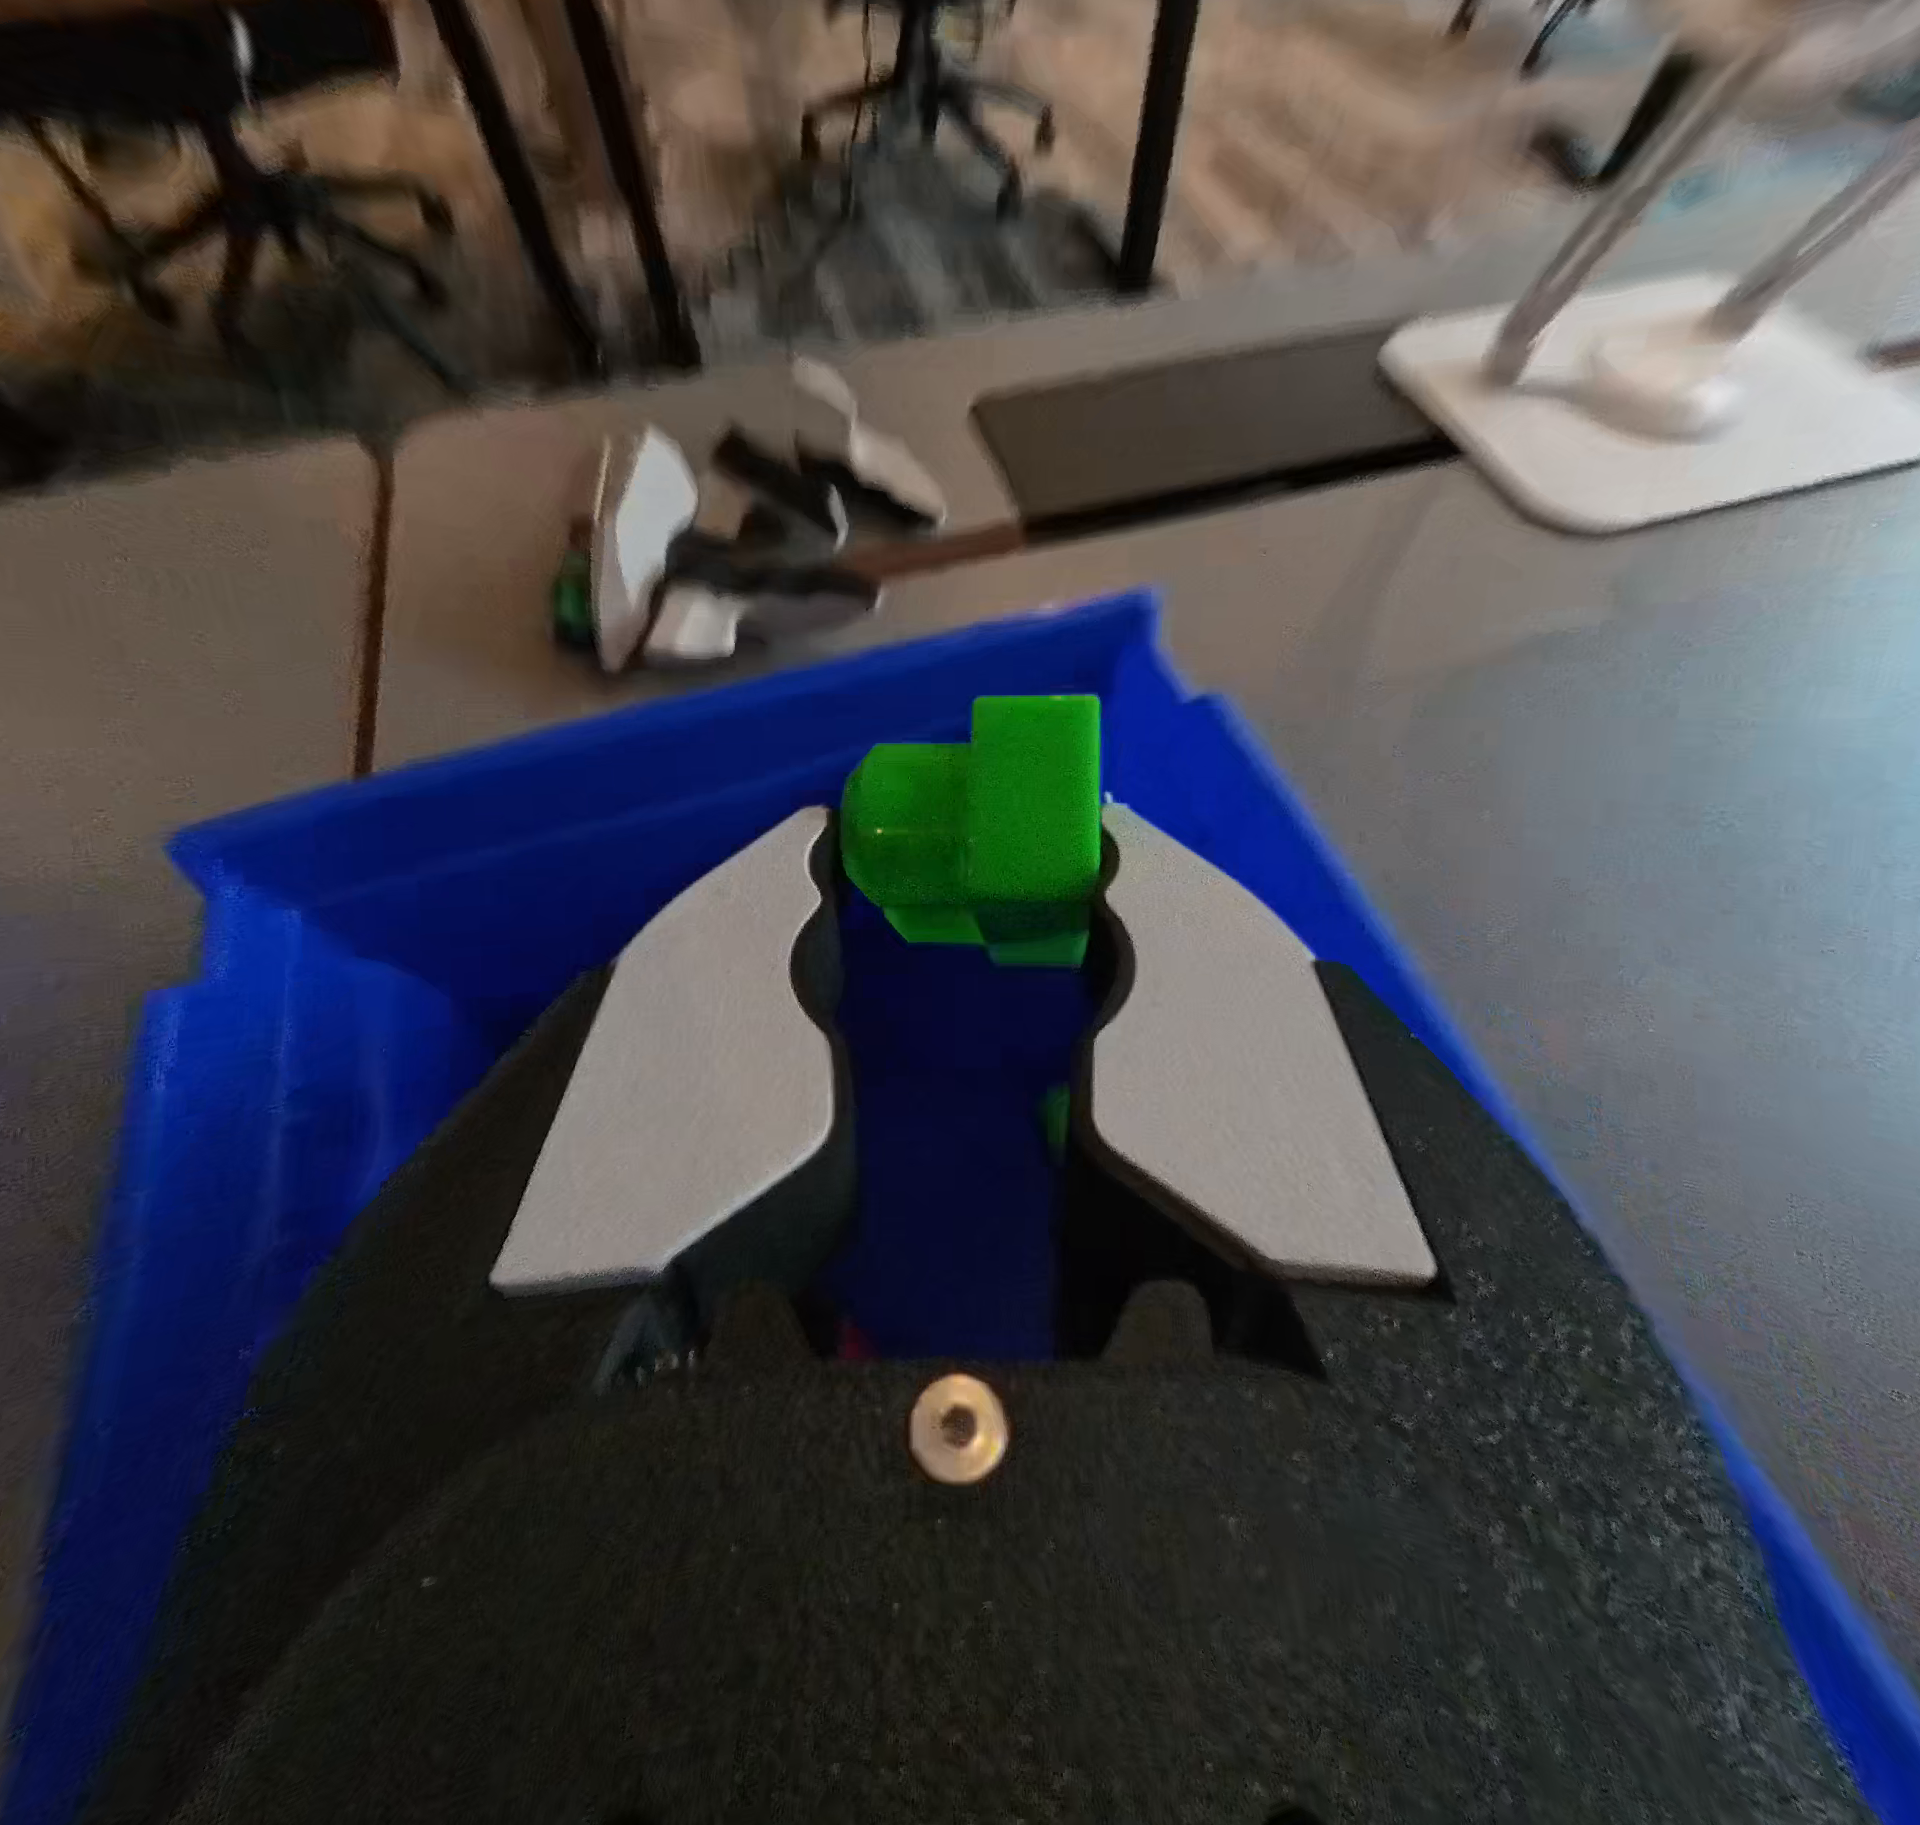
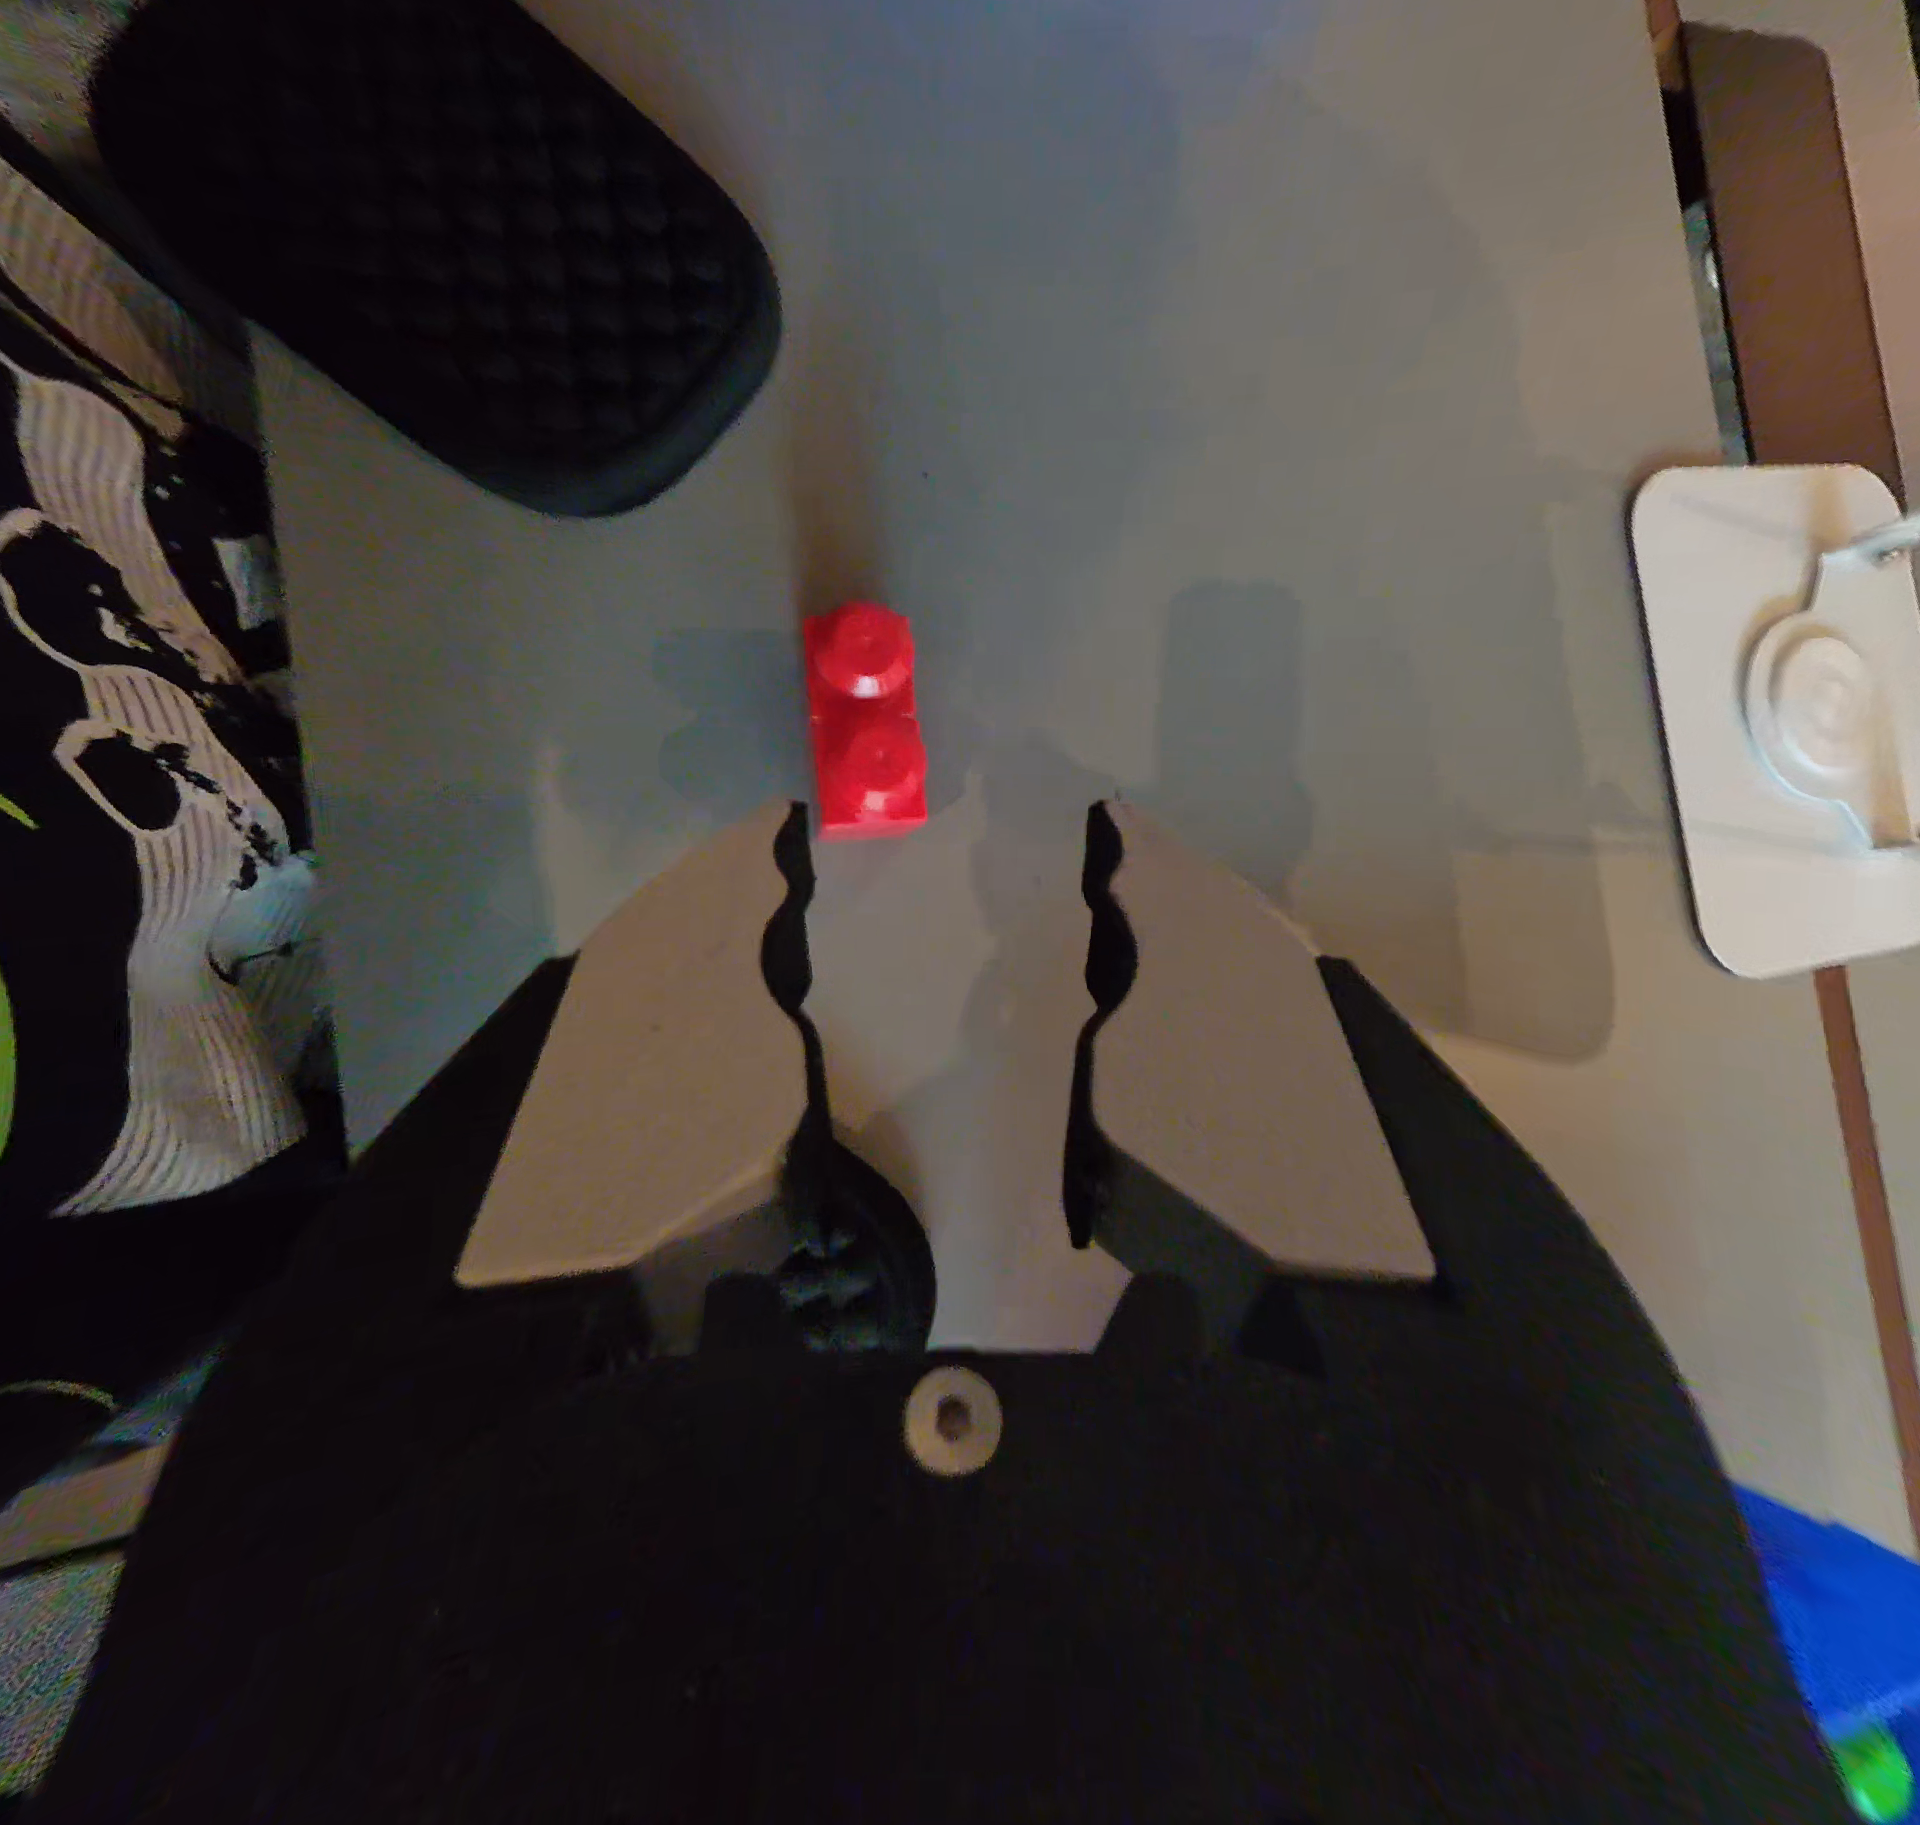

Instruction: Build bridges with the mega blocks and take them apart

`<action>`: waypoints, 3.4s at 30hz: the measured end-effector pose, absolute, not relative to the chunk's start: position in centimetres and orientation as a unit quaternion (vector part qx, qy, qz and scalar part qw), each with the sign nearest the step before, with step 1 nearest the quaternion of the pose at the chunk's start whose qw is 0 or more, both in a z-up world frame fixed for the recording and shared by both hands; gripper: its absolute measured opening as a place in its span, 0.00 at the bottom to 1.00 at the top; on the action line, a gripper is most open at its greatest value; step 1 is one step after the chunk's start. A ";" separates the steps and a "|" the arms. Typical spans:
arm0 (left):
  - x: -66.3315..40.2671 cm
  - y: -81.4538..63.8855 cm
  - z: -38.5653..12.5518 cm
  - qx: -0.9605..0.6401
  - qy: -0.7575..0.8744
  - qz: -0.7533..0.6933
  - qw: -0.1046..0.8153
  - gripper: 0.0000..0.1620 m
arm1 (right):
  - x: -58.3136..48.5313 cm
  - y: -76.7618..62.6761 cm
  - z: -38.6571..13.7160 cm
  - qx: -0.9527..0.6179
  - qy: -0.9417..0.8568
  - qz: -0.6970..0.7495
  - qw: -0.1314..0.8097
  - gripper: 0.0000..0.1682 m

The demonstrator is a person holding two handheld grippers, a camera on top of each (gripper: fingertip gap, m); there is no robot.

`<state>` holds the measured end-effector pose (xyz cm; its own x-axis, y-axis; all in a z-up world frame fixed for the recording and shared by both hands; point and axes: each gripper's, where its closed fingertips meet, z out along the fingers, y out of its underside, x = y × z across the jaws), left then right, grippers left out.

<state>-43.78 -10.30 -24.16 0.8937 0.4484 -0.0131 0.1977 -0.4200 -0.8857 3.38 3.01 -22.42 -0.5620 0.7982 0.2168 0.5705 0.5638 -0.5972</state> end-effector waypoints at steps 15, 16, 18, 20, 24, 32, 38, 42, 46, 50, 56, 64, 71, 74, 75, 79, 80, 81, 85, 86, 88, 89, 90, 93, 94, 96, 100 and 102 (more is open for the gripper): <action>-16.2 -9.4 -9.4 -0.665 0.104 -0.035 0.739 0.27 | -4.9 -4.4 -16.2 -0.322 -0.808 0.446 0.210 0.33; -14.9 -9.1 -9.5 -0.662 0.115 -0.043 0.739 0.27 | -5.4 -4.4 -16.1 -0.323 -0.808 0.443 0.217 0.33; -12.3 -8.6 -9.6 -0.649 0.134 -0.066 0.746 0.27 | -6.1 -4.6 -15.8 -0.308 -0.810 0.438 0.238 0.34; -10.2 -8.2 -9.5 -0.632 0.144 -0.101 0.755 0.27 | -6.6 -5.3 -15.2 -0.292 -0.804 0.454 0.248 0.35; -7.2 -7.3 -9.5 -0.611 0.156 -0.149 0.762 0.27 | -7.1 -6.7 -13.7 -0.257 -0.779 0.501 0.275 0.37; -6.1 -6.5 -11.1 -0.637 0.141 -0.189 0.734 0.36 | -6.3 -5.9 -13.1 -0.215 -0.774 0.475 0.358 0.26; -6.5 -6.2 -13.8 -0.703 0.058 -0.283 0.649 0.41 | -6.6 -3.1 -14.0 -0.093 -0.796 0.238 0.548 0.26; -6.5 -5.4 -15.6 -0.730 0.030 -0.294 0.616 0.38 | -6.7 -2.9 -14.4 -0.055 -0.790 0.174 0.586 0.26; -6.4 -5.2 -15.5 -0.718 0.021 -0.306 0.624 0.24 | -6.8 -2.5 -15.1 -0.047 -0.793 0.138 0.591 0.26; -6.5 -5.1 -15.9 -0.722 0.034 -0.292 0.626 0.22 | -6.6 -2.4 -15.3 -0.038 -0.795 0.117 0.594 0.26; -6.2 -5.4 -16.8 -0.724 0.113 -0.204 0.649 0.22 | -5.2 -2.7 -16.7 -0.105 -0.859 0.217 0.452 0.30; -4.6 -5.4 -18.5 -0.737 0.211 -0.106 0.634 0.22 | -3.7 -4.3 -18.7 -0.222 -0.915 0.278 0.189 0.35; -3.5 -5.2 -19.4 -0.735 0.245 -0.099 0.624 0.22 | -3.3 -5.3 -20.0 -0.234 -0.935 0.234 0.130 0.24; -3.4 -5.1 -19.8 -0.734 0.248 -0.103 0.623 0.22 | -3.2 -5.1 -20.3 -0.237 -0.939 0.214 0.130 0.20; -3.3 -5.1 -20.0 -0.735 0.247 -0.104 0.623 0.22 | -3.2 -5.0 -20.4 -0.243 -0.938 0.210 0.131 0.20; -3.5 -4.7 -21.7 -0.747 0.241 -0.109 0.610 0.34 | -2.8 -3.9 -21.0 -0.260 -0.936 0.184 0.147 0.19; -3.5 -4.6 -22.4 -0.750 0.244 -0.110 0.604 0.37 | -2.6 -3.4 -21.3 -0.272 -0.935 0.172 0.150 0.19; -3.4 -4.5 -23.1 -0.751 0.249 -0.113 0.601 0.39 | -2.3 -2.9 -21.7 -0.280 -0.935 0.158 0.153 0.19; -3.0 -4.2 -25.3 -0.741 0.271 -0.145 0.597 0.42 | -0.9 -1.1 -24.1 -0.314 -0.932 0.105 0.147 0.20; -3.0 -4.1 -25.8 -0.741 0.275 -0.153 0.594 0.42 | -0.7 -0.8 -24.7 -0.322 -0.930 0.095 0.148 0.20; -3.2 -4.0 -26.4 -0.738 0.284 -0.162 0.590 0.43 | -0.3 -0.4 -25.7 -0.326 -0.930 0.082 0.146 0.20; -3.3 -4.0 -26.6 -0.734 0.289 -0.164 0.592 0.43 | -0.2 -0.3 -26.1 -0.329 -0.930 0.079 0.145 0.20; -3.4 -4.0 -26.7 -0.731 0.292 -0.166 0.594 0.43 | -0.2 -0.3 -26.5 -0.333 -0.929 0.078 0.144 0.20; -3.9 -3.9 -27.5 -0.733 0.289 -0.170 0.592 0.42 | -0.1 -0.1 -27.5 -0.345 -0.925 0.073 0.142 0.20; -4.0 -4.0 -27.8 -0.735 0.291 -0.171 0.588 0.42 | -0.1 -0.1 -27.7 -0.349 -0.924 0.072 0.140 0.19; -3.9 -4.1 -28.3 -0.737 0.294 -0.171 0.584 0.42 | -0.1 -0.2 -28.0 -0.354 -0.922 0.073 0.137 0.19; -3.6 -4.2 -28.7 -0.738 0.300 -0.172 0.580 0.42 | -0.1 -0.3 -28.4 -0.359 -0.922 0.071 0.129 0.20; -3.6 -4.2 -28.6 -0.737 0.299 -0.172 0.582 0.42 | -0.1 -0.2 -28.6 -0.362 -0.921 0.067 0.125 0.19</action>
<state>-3.63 -4.15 -28.61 0.7623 -0.6404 -0.0938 -0.2399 -0.1449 -0.9599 -0.10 -0.18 -28.57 -0.7070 0.6835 0.1815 0.6498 0.7291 -0.2147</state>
